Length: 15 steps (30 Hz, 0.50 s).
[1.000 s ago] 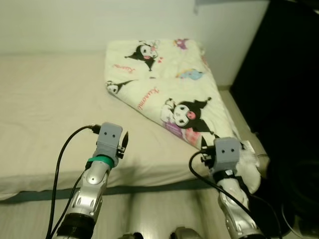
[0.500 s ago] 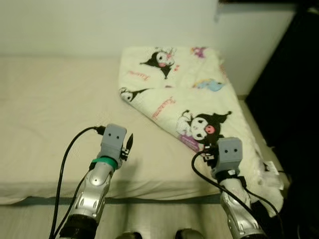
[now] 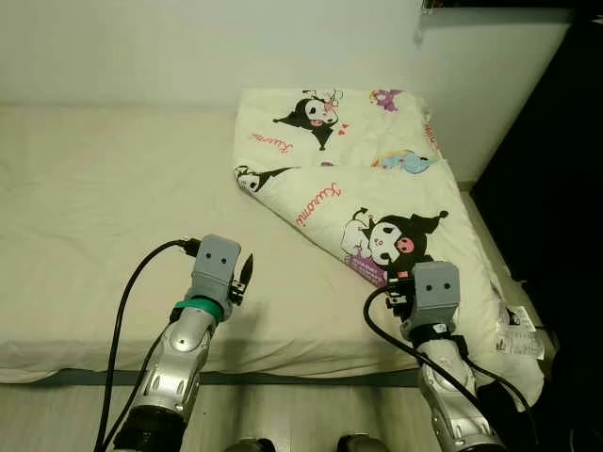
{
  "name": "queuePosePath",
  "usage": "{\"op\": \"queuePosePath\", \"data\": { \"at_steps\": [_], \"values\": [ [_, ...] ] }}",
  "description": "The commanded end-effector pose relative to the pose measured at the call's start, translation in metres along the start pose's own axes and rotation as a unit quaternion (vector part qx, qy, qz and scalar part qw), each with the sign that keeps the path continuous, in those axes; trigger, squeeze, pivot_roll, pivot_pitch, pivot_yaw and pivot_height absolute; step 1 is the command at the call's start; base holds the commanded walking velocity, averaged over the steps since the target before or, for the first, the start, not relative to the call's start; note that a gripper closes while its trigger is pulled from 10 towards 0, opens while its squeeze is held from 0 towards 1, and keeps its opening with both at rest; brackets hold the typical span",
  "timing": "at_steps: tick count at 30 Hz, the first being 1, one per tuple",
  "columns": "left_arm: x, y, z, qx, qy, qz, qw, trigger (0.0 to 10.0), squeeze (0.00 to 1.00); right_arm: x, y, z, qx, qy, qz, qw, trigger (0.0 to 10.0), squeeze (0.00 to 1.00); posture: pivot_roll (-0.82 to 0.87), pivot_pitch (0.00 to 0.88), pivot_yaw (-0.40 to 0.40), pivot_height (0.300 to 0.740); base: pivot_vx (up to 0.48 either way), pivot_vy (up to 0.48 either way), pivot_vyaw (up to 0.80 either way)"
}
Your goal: Clean up the room
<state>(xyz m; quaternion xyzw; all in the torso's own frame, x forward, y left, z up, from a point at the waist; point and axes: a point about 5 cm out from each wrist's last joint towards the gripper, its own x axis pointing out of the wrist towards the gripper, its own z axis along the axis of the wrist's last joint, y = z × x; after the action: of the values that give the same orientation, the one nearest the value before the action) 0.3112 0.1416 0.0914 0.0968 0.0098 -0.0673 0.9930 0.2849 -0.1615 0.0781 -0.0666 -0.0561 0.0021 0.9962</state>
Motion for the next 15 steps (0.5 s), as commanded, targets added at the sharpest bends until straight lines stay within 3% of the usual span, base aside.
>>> {"op": "queuePosePath", "data": {
  "at_steps": [1, 15],
  "values": [
    [-0.0024, -0.0020, -0.0088, 0.000, 0.019, -0.005, 1.000, 10.0, 0.00, -0.0031, -0.0010, -0.0048, 0.001, 0.008, -0.001, 1.000, 10.0, 0.00, -0.16, 0.045, 0.073, 0.680, 0.000, 0.000, 0.00],
    [-0.0052, -0.0017, -0.0111, 0.003, 0.023, -0.008, 1.000, 10.0, 0.00, -0.0045, 0.0004, -0.0044, 0.004, 0.007, -0.001, 1.000, 10.0, 0.00, -0.16, 0.060, 0.079, 0.630, 0.000, 0.000, 0.00]
  ]
}}
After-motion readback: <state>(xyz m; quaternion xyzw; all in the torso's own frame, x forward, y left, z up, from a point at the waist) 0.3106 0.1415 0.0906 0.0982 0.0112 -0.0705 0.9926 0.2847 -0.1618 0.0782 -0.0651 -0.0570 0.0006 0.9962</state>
